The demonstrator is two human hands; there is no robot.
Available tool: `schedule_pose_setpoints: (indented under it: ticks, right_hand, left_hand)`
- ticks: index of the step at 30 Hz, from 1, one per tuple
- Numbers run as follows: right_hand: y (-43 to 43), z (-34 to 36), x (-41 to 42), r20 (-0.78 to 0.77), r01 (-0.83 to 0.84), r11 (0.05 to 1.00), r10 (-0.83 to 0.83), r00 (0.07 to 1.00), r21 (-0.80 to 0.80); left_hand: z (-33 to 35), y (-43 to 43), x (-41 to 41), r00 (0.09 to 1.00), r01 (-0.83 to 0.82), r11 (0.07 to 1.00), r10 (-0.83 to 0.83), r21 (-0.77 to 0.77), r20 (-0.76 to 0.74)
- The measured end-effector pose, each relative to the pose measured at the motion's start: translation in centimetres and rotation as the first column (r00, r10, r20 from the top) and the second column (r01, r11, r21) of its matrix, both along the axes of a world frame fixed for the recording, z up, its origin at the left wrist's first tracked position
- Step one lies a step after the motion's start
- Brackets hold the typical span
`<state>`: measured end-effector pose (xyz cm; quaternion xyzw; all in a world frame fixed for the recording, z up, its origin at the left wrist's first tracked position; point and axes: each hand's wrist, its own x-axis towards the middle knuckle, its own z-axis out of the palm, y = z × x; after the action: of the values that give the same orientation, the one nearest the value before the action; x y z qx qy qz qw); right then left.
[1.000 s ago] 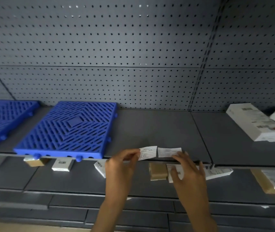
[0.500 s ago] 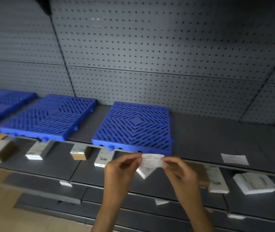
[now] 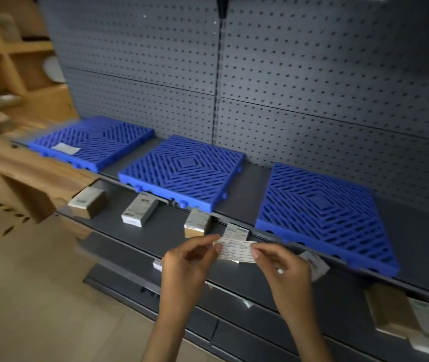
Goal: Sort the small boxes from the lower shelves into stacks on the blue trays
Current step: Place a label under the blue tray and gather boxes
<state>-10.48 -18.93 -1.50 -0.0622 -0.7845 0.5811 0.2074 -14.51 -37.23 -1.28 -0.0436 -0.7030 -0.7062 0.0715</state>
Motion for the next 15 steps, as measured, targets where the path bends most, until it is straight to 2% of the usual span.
schedule_pose_setpoints:
  ticks: [6,10,15]
  right_hand:
    - [-4.3,-0.3,-7.0,-0.088,-0.057,0.988,0.07,0.994,0.146]
    - [-6.7,0.0,-12.2,-0.142,-0.064,0.974,0.097,0.985,0.22]
    - [-9.2,-0.2,-18.0,-0.242,0.01,0.948,0.071,0.968,0.318]
  left_hand:
    - [0.1,-4.3,-5.2,0.992,-0.129,0.99,0.129,-0.05,-0.002]
    - [0.4,-6.9,-10.1,0.983,-0.17,0.965,0.152,-0.198,-0.102]
    - [1.2,-9.1,-15.9,0.968,-0.231,0.913,0.181,-0.336,-0.173]
